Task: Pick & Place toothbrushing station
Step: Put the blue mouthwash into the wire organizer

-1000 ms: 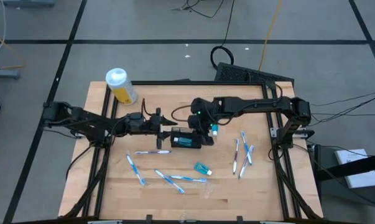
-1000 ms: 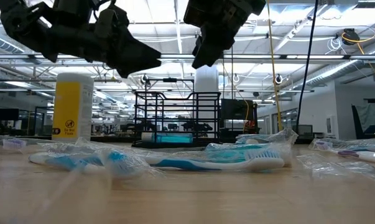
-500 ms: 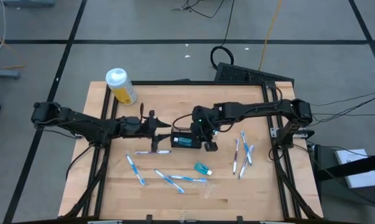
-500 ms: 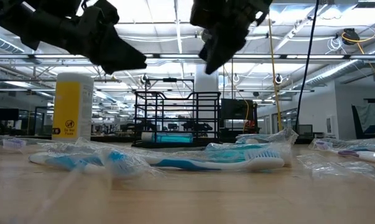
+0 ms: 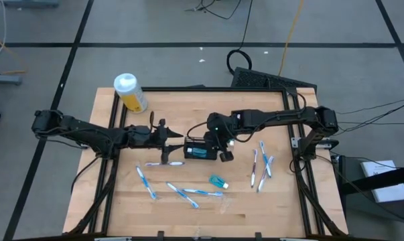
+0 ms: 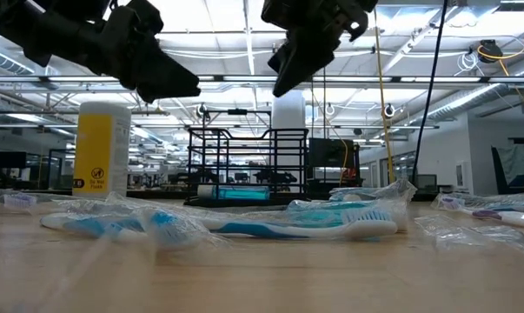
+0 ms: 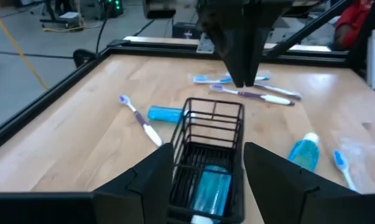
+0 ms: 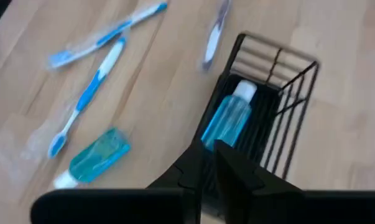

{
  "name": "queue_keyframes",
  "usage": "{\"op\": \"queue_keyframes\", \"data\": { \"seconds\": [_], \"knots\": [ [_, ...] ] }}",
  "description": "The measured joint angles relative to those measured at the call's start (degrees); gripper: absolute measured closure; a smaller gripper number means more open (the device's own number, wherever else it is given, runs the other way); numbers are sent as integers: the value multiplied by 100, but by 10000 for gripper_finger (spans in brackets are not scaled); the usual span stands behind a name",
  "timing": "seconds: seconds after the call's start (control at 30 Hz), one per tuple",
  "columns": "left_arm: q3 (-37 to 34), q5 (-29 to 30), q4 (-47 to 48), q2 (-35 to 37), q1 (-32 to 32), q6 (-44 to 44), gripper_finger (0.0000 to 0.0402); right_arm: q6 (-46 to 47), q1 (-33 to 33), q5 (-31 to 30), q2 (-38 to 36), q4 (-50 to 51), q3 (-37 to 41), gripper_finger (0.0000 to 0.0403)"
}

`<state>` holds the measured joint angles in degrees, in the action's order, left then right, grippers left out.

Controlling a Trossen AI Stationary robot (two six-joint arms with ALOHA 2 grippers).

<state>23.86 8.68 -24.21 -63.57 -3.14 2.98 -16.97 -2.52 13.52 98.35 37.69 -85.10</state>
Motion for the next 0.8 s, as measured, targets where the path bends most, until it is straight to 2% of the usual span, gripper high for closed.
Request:
{"op": "queue_keyframes", "data": {
  "seconds": [0.2, 0.3, 0.5, 0.67, 0.8],
  "knots": [
    [0, 161, 231, -7, 13, -26, 199, 465, -158, -34, 0, 979, 2, 371],
    [0, 184, 203, -7, 11, -26, 199, 723, -203, -283, 0, 1198, 4, 359],
    [0, 182, 281, -7, -15, -26, 199, 1210, -98, -31, -2, 1245, 392, 291],
    [0, 182, 316, -7, -15, -43, 199, 1797, 399, 22, -68, 1200, 940, 227],
    [0, 182, 315, -7, -15, -94, 199, 2314, 933, -6, -179, 887, 1168, 201]
  ]
}}
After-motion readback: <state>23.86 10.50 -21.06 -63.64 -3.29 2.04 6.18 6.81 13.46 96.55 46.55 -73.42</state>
